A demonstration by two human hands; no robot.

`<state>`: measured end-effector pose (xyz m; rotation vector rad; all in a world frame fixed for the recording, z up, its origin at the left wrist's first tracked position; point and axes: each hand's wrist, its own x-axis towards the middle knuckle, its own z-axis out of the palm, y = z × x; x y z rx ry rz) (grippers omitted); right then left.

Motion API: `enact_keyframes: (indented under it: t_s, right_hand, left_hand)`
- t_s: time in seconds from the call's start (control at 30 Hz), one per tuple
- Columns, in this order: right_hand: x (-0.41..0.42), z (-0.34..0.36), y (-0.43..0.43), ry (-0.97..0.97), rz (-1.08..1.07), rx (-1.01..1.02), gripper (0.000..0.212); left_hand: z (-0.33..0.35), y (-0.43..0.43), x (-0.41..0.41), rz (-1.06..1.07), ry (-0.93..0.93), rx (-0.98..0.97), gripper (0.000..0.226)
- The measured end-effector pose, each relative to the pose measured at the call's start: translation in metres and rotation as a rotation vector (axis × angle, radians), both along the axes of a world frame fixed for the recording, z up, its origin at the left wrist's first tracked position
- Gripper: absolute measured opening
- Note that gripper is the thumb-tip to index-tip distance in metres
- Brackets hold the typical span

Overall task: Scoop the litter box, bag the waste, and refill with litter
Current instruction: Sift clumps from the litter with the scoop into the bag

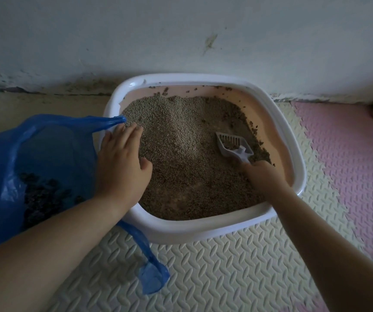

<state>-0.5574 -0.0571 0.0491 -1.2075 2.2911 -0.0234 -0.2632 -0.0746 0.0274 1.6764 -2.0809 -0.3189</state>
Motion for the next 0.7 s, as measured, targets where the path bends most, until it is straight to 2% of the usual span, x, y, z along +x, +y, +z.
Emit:
enact_keyframes:
  t_s: [0.2, 0.33, 0.43, 0.5, 0.6, 0.7]
  right_hand:
    - [-0.018, 0.011, -0.034, -0.046, -0.022, 0.072, 0.020]
    - [-0.010, 0.031, -0.067, 0.010, 0.032, 0.126, 0.036]
    - [-0.005, 0.037, -0.087, 0.007, 0.043, 0.164, 0.034]
    - [0.002, 0.029, -0.096, 0.034, 0.037, 0.122, 0.039]
    - [0.013, 0.001, -0.095, 0.066, 0.006, -0.006, 0.022]
    - [0.023, -0.025, -0.082, 0.122, -0.022, 0.045, 0.023]
  left_hand:
    - [0.000, 0.000, -0.001, 0.002, 0.014, 0.010, 0.060]
    - [0.001, 0.000, -0.001, -0.001, 0.026, 0.022, 0.061]
    - [0.001, 0.001, -0.001, 0.003, 0.034, 0.029, 0.063]
    - [0.001, 0.000, -0.001, 0.007, 0.036, 0.032, 0.063]
    - [0.001, 0.000, -0.001, 0.009, 0.034, 0.038, 0.062]
    - [0.000, 0.000, -0.001, 0.018, 0.047, 0.034, 0.062]
